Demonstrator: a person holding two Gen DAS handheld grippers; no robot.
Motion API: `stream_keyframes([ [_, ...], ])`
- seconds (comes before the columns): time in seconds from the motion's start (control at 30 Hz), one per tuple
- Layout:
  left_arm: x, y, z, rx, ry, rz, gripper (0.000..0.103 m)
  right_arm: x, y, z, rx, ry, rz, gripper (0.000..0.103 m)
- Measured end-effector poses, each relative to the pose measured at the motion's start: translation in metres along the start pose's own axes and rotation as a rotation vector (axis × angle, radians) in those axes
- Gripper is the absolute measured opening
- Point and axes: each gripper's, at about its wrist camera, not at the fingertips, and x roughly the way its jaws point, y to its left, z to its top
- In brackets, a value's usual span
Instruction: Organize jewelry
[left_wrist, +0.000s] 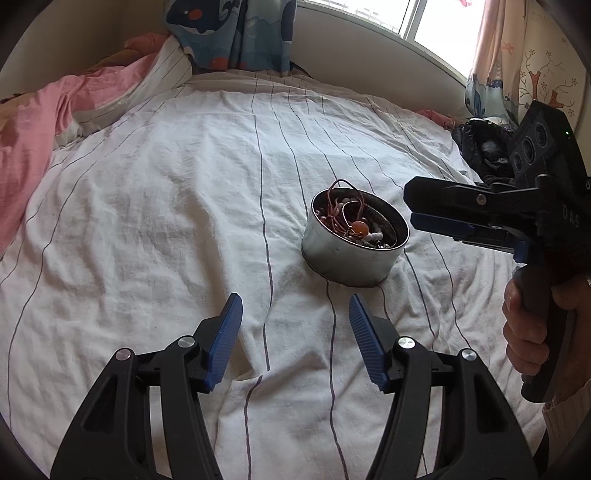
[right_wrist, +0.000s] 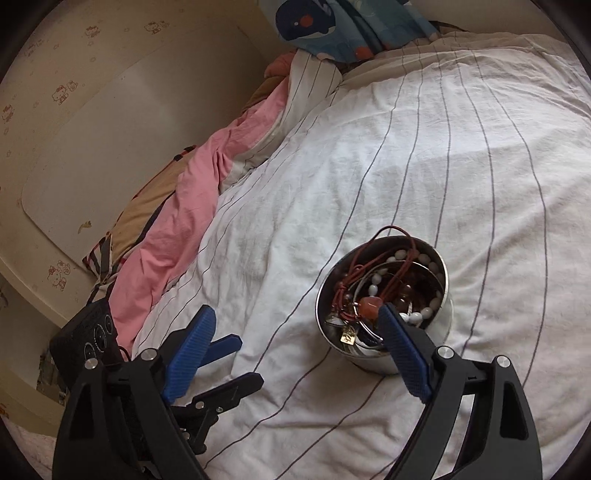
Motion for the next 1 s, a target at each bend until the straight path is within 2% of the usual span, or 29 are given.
stream_keyframes([
  [0.1,-0.001,-0.005,-0.001,0.004,0.003,-0.005,0.06,-0.006,0.004,0.006,-0.04,-0.062,-0.189,0.086],
  [0.2,-0.003,-0.013,-0.003,0.032,0.001,-0.012,0.063,0.004,0.018,0.023,-0.147,-0.088,-0.393,0.086],
  [0.27,-0.002,-0.014,-0.003,0.04,-0.001,-0.013,0.064,0.021,0.023,0.031,-0.197,-0.066,-0.431,0.086],
  [0.43,0.0,-0.005,-0.004,0.025,0.006,-0.013,0.064,0.067,0.014,0.033,-0.267,0.052,-0.616,0.086],
  [0.53,0.0,-0.001,-0.002,0.007,0.002,-0.014,0.064,0.069,-0.003,0.024,-0.217,0.133,-0.616,0.086],
  [0.63,-0.001,-0.001,-0.002,0.01,0.001,-0.012,0.064,0.062,-0.006,0.016,-0.201,0.172,-0.59,0.086],
  [0.87,-0.013,-0.009,0.001,0.039,-0.018,0.011,0.065,-0.001,0.004,-0.004,-0.087,-0.014,-0.476,0.086],
  [1.0,-0.027,-0.018,-0.008,0.076,-0.017,0.032,0.07,-0.037,0.013,-0.039,-0.015,-0.072,-0.43,0.086],
])
